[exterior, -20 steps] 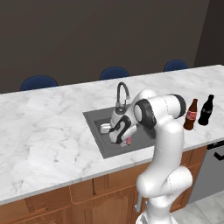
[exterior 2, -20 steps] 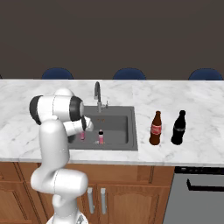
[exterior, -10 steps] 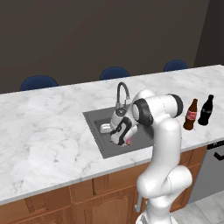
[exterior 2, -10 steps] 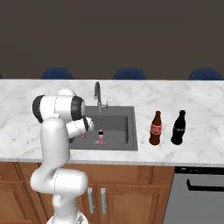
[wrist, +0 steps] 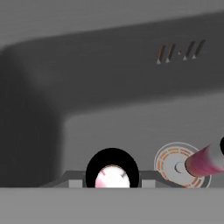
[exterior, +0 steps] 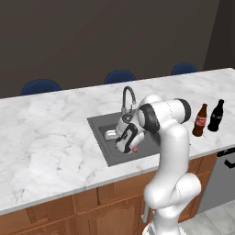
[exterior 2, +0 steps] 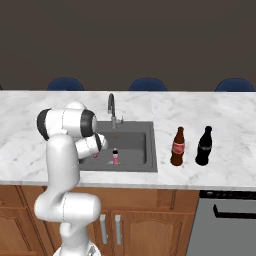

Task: Place the large bottle from the dining counter next to the other large bottle outside the sink, and place the small bottle from the dining counter next to the other small bottle inside the sink.

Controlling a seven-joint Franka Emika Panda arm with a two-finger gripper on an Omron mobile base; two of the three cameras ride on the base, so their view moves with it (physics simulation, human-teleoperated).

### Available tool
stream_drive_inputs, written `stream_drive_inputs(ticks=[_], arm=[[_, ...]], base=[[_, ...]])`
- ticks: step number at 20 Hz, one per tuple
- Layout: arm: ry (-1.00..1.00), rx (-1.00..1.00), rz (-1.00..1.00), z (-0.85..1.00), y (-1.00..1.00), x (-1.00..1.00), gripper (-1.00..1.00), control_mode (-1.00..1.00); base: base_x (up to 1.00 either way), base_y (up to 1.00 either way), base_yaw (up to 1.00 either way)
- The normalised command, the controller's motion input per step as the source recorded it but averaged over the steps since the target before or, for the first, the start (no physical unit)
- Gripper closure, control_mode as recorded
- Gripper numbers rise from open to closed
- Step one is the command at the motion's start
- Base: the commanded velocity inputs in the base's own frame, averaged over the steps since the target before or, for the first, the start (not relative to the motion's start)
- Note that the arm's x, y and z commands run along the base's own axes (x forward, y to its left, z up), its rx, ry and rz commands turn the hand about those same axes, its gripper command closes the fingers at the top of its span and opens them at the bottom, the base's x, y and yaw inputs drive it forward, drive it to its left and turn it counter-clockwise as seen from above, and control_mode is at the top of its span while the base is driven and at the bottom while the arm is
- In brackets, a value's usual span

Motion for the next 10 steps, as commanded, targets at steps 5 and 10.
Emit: stream_drive_inputs(ticks=[5, 10], arm=[[0.07, -0.01, 0.00, -0.07, 0.00, 0.00, 1.00, -1.00], [0.19, -0.03, 0.00, -0.01, 0.00, 0.00, 1.00, -1.00]], base=[[0.00, 0.00, 0.00], [0.00, 0.00, 0.00]])
